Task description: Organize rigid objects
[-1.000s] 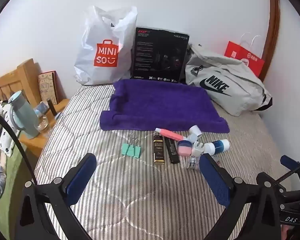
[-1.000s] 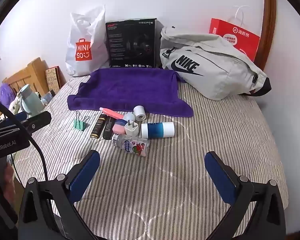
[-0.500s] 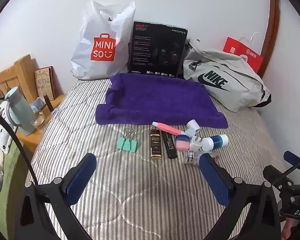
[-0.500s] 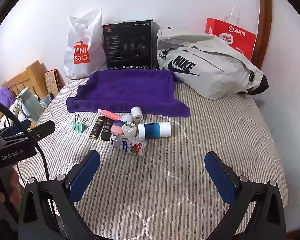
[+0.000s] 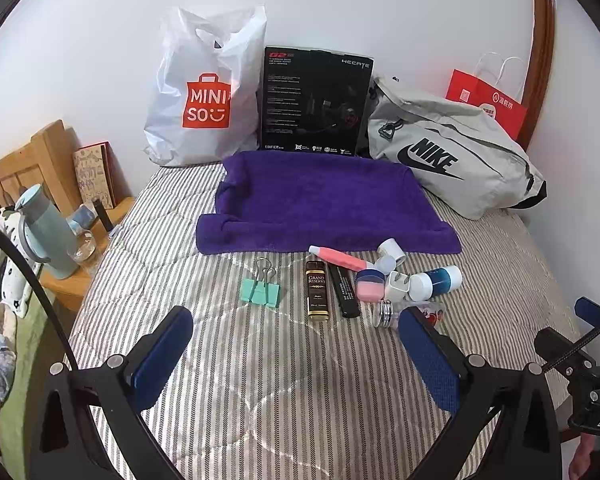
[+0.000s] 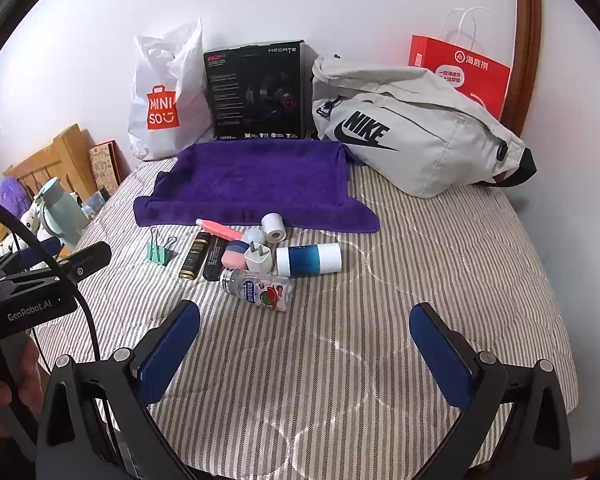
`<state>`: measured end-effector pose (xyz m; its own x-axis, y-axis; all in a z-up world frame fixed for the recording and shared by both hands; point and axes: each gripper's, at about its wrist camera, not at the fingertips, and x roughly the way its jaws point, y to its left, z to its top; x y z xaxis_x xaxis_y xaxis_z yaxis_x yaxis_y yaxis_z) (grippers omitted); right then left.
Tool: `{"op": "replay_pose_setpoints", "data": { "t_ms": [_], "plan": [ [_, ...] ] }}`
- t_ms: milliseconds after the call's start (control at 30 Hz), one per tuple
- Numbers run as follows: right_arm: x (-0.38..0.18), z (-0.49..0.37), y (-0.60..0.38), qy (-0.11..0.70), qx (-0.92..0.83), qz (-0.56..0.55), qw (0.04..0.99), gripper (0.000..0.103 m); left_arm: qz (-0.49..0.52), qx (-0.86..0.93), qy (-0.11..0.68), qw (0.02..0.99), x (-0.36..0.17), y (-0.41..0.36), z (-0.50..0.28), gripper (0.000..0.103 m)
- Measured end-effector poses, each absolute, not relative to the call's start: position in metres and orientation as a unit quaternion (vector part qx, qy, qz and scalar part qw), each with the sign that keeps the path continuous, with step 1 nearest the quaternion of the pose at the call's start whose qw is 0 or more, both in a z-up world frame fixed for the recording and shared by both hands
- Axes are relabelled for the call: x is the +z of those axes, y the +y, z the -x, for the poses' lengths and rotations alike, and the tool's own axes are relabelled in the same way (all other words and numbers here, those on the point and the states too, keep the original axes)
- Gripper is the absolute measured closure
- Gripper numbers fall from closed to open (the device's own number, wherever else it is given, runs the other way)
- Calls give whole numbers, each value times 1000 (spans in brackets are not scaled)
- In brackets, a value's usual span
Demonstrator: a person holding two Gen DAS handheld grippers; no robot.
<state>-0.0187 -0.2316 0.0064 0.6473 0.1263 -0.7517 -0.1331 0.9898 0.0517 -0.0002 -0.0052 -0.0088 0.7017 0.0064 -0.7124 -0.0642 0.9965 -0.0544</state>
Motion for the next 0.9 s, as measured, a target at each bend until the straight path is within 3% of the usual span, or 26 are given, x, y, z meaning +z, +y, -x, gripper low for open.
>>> {"op": "replay_pose_setpoints", "data": {
  "t_ms": [900],
  "plan": [
    [8,21,-234,415,69,2,907,0,35,20,384,922,-5,-5,3,0]
  ]
}}
